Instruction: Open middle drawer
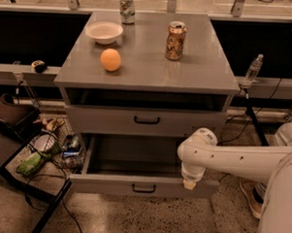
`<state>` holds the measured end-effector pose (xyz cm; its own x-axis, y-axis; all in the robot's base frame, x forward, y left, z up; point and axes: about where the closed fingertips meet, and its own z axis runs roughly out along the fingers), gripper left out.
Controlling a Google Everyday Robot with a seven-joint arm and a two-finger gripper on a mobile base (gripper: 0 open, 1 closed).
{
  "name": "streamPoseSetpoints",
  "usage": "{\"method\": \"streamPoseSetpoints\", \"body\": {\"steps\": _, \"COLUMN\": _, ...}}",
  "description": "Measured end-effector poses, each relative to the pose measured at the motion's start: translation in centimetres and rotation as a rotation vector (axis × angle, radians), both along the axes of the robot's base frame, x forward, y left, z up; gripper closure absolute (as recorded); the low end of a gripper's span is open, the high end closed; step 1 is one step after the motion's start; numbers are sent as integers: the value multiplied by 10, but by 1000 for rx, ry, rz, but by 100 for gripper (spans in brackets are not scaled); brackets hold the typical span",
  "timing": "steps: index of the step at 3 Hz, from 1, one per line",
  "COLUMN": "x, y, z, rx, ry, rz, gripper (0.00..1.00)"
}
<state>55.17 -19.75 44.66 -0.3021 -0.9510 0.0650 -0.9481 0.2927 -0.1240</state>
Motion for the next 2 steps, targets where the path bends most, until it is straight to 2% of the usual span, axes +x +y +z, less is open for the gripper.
{"method": "streamPoseSetpoints", "body": {"steps": 2, "x": 0, "y": 0, "z": 0, "rx": 0, "ry": 0, "rz": 0, "gripper": 14}}
